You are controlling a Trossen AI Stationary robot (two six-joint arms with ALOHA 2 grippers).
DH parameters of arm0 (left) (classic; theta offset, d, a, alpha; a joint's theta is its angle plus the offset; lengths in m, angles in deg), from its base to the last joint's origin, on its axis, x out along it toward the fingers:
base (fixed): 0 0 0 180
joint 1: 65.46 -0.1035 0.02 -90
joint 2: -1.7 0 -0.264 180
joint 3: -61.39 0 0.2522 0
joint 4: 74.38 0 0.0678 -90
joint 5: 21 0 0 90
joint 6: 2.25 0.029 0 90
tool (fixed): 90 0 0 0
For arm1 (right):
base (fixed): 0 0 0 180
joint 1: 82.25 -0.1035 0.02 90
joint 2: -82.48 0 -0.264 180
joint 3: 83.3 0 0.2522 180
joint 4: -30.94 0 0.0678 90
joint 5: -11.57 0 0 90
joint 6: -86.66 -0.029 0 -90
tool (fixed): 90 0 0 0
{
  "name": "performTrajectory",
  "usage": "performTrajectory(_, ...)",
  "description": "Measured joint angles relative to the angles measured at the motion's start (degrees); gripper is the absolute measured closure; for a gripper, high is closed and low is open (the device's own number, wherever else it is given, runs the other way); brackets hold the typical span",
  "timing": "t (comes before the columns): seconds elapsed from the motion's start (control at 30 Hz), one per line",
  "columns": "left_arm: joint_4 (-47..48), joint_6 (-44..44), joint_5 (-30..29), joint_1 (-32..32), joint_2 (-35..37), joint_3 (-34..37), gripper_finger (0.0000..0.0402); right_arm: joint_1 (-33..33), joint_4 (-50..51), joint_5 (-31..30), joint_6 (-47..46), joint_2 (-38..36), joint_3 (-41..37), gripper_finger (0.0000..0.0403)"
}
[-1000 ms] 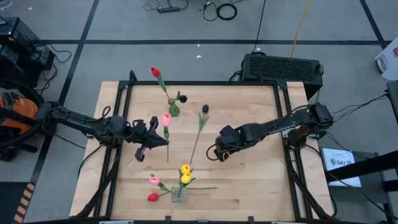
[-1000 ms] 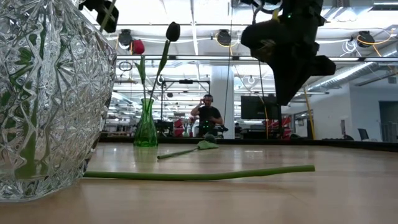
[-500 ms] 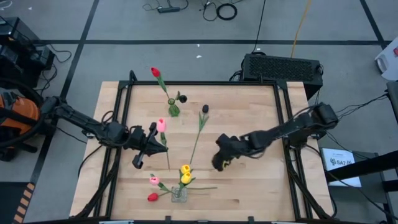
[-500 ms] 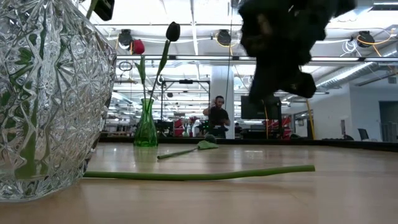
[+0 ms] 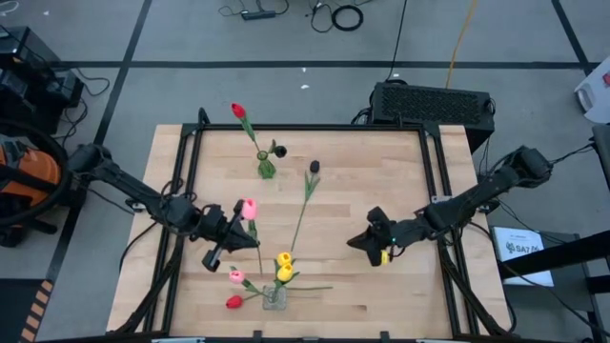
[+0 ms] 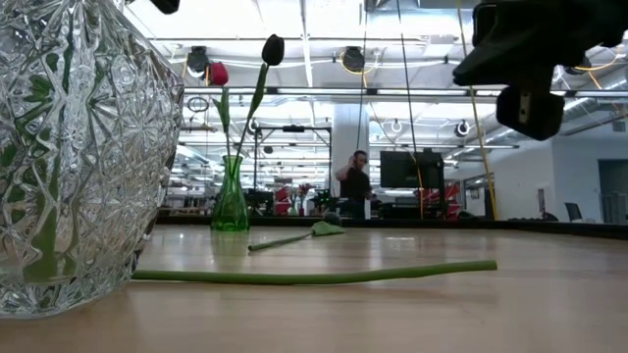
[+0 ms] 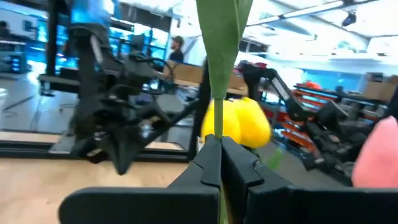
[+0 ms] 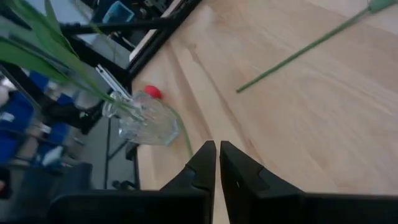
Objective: Sort flowers into vase by color
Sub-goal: Put the pink flower into the transparent vase
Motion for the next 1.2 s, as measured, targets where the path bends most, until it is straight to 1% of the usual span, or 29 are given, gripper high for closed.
performTrajectory(0.07, -0.34, 0.0, 0.34, 0.6, -1.81, -0.82, 0.0401, 0.1, 0.09, 0.01, -2.54, 0.12, -0.07, 0.0387)
performTrajectory(0.23, -9.71, -0.02, 1.08, 1.54, -7.38, -1.24, 0.0401, 0.21, 0.46, -0.03, -4.9, 1.11, -0.19, 0.0387)
performTrajectory(0.33, -13.51, -0.04, 1.08, 2.06, -10.05, -1.24, 0.0401, 0.21, 0.01, -0.21, -6.06, 1.58, -0.16, 0.0387)
performTrajectory(0.53, -14.64, -1.49, 2.84, 3.57, -13.33, -1.24, 0.0401, 0.19, 0.06, -1.59, -10.55, 1.58, -0.16, 0.0387)
performTrajectory(0.7, -16.46, -1.46, 3.0, 4.6, -16.03, -1.22, 0.0401, 0.18, 0.06, -2.42, -11.21, 1.6, -0.16, 0.0387)
performTrajectory(1.03, -22.3, 0.1, 2.71, 4.41, -16.44, -1.2, 0.0401, 0.17, 0.06, -6.09, -13.02, 1.6, -0.16, 0.0387)
performTrajectory(1.2, -22.2, 0.07, 2.74, 4.49, -16.42, -1.2, 0.0401, 0.17, 0.06, -6.09, -13.06, 1.6, -0.16, 0.0387)
